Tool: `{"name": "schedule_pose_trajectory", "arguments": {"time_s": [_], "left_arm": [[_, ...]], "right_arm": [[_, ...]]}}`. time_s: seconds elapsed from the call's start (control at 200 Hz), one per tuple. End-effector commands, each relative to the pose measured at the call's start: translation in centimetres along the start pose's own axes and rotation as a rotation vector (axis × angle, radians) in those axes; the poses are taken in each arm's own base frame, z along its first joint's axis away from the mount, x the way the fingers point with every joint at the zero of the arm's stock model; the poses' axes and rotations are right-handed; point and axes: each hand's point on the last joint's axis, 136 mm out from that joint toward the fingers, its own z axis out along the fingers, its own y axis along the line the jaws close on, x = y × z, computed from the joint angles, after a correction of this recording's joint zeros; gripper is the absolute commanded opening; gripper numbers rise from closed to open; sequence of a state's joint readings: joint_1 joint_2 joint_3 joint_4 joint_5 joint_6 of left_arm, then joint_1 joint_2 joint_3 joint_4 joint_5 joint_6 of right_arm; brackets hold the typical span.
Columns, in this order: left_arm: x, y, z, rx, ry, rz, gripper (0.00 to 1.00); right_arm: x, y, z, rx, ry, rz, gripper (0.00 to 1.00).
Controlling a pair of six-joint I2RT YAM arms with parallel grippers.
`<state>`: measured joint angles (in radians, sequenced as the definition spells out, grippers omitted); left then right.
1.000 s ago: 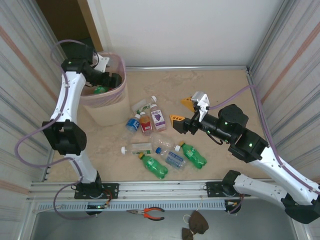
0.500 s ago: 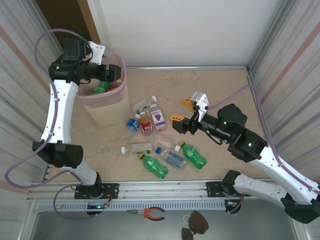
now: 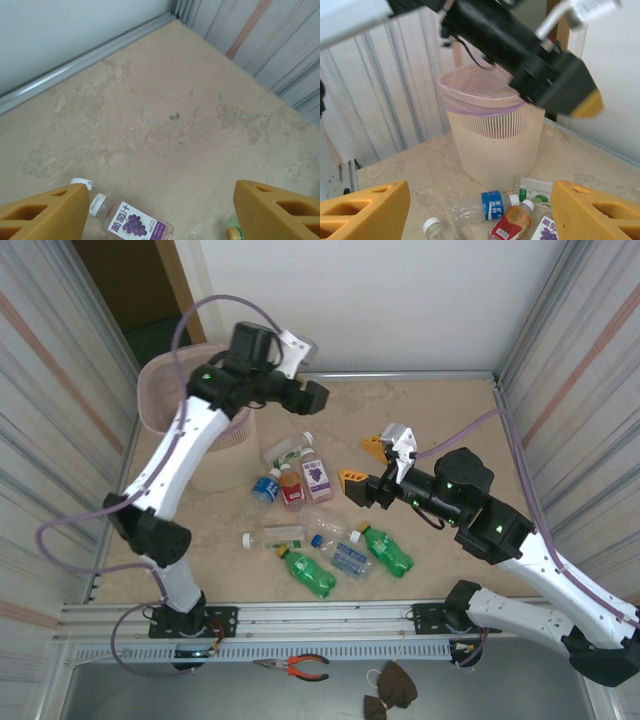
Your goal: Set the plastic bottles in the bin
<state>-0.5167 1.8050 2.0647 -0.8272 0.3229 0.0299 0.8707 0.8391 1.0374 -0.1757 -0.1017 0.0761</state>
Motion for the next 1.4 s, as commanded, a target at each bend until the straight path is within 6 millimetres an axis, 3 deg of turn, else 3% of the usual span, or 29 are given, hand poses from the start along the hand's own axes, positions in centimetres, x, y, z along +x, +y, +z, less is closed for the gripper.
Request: {"name": "schedule_pose_trajectory", "arguments": {"time_s": [0.0, 0.17, 0.291, 0.411, 0.606, 0.817, 1.393], "left_arm": [[1.0, 2.6, 3.7, -0.151, 0.042, -0.019, 0.75], [5.8, 5.9, 8.5, -0.269, 0.187, -0.021, 0.75], [8.7, 7.3, 9.9, -0.310, 0.268, -0.023, 0.75], [11.5, 8.7, 10.2, -0.338, 0.341, -0.035, 0.75], [14.6, 10.8, 8.8, -0.344, 0.410, -0.079, 0.76], [16.4, 11.5, 8.8, -0.291, 0.473, -0.040, 0.77], [18.1, 13.4, 13.5, -0.255, 0.564, 0.063, 0.79]], "right_arm": [[-0.8, 0.3, -0.6, -0.002, -0.018, 0.025, 0.73], [-0.9, 0.2, -1.2, 0.004, -0.027, 0.028, 0.73], [-0.8, 0.2, -1.3, 0.008, -0.023, 0.030, 0.73], [-0.7, 0.2, -1.4, 0.005, -0.022, 0.030, 0.72], [-0.6, 0.3, -1.4, 0.001, -0.022, 0.032, 0.72], [-0.5, 0.3, -1.0, -0.004, -0.018, 0.032, 0.72], [0.2, 0.0, -1.0, 0.017, 0.001, 0.018, 0.73]]}}
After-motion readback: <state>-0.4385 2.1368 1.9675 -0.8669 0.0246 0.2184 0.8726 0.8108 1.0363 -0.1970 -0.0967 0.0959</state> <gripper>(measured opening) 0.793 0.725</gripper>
